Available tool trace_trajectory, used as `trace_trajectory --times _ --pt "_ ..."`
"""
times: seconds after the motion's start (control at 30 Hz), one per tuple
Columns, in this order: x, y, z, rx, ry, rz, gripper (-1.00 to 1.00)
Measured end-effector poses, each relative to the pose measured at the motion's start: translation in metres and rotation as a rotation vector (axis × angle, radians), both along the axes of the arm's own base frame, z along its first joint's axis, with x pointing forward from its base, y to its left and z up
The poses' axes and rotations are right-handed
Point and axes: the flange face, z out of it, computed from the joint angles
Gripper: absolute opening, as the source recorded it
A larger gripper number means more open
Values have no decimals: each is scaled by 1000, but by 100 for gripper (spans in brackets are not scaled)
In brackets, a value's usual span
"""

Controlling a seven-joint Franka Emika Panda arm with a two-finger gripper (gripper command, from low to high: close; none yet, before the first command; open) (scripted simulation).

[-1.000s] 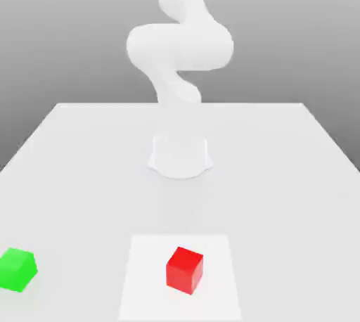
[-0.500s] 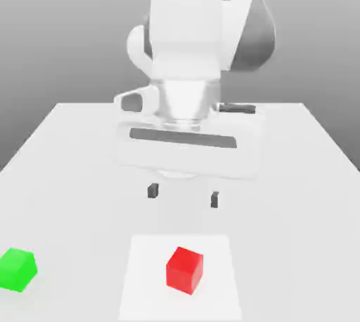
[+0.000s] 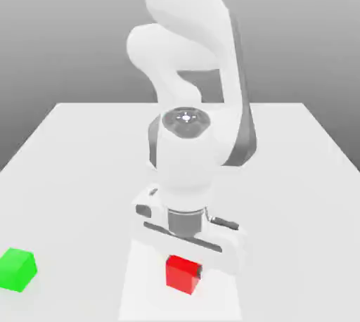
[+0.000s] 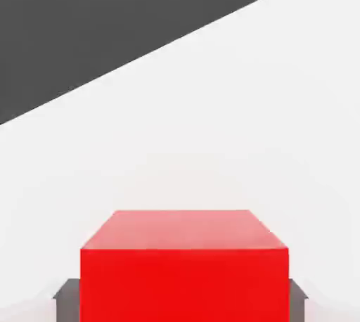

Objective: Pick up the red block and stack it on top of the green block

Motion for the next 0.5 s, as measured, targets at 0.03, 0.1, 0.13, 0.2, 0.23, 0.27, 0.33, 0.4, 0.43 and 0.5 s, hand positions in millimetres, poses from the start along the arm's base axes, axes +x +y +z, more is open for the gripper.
trace_trajectory --times 0.03,0.1,0.13,0.2,0.23,0.27,0.33,0.4,0.43,0.5 --pt "0 0 -3 0 0 0 -100" --pt "1 0 9 0 1 -1 -100" --pt "1 0 18 0 1 -1 -100" --pt "1 0 39 0 1 -1 -100" --pt "1 0 50 0 1 0 -100" --pt "3 -9 58 0 1 -16 -100" --pt "13 -54 67 2 3 -96 -100" --pt "19 -105 74 4 4 -182 -100" --pt "20 -130 77 4 4 -223 -100" --pt "16 -180 83 5 4 -301 -100"
